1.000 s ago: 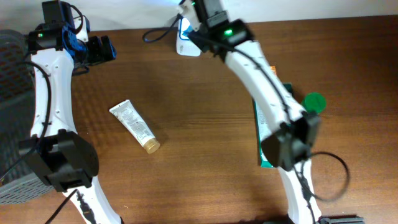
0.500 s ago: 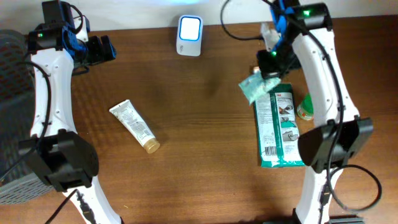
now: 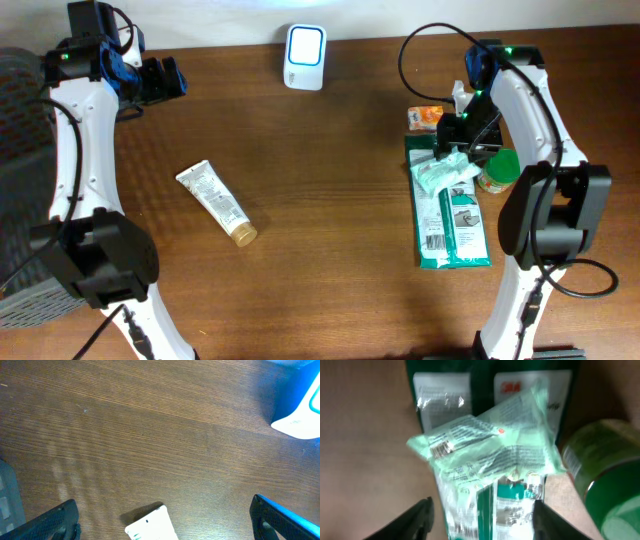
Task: Scan the item barcode
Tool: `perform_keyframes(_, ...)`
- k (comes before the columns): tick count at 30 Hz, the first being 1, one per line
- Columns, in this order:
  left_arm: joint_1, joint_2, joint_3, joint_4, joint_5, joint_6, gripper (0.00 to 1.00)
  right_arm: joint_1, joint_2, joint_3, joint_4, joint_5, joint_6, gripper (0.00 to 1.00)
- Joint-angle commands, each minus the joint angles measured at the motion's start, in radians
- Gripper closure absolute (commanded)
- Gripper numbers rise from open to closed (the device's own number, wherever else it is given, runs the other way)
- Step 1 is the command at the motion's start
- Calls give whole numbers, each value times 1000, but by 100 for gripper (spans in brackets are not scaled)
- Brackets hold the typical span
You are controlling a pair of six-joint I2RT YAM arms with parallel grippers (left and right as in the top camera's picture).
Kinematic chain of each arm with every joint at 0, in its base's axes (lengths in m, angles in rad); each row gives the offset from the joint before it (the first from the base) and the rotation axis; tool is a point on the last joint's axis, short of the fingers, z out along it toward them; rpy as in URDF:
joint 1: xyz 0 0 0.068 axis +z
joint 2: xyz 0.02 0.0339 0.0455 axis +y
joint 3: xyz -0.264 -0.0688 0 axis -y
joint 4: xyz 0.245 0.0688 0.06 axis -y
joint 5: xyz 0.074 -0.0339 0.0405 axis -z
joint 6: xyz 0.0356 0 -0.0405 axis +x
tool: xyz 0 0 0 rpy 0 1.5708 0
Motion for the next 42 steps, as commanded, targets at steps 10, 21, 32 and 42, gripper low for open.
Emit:
perform_keyframes(10,1,2,-3,-44,118,0,7,203,-15,219,-7,-284,-95,23)
perform_keyframes(21,-171,3,-136,-381,-323,-426,100,156,-15,219,-2,-284,-96,23)
perform_keyframes(32,-198,3,-589,-179,-286,-513,100,156,-15,219,-5,-257,-118,23)
perform_keyframes(42,-315,3,-667,133,-73,-349,100,172,-13,135,11,-300,-117,23)
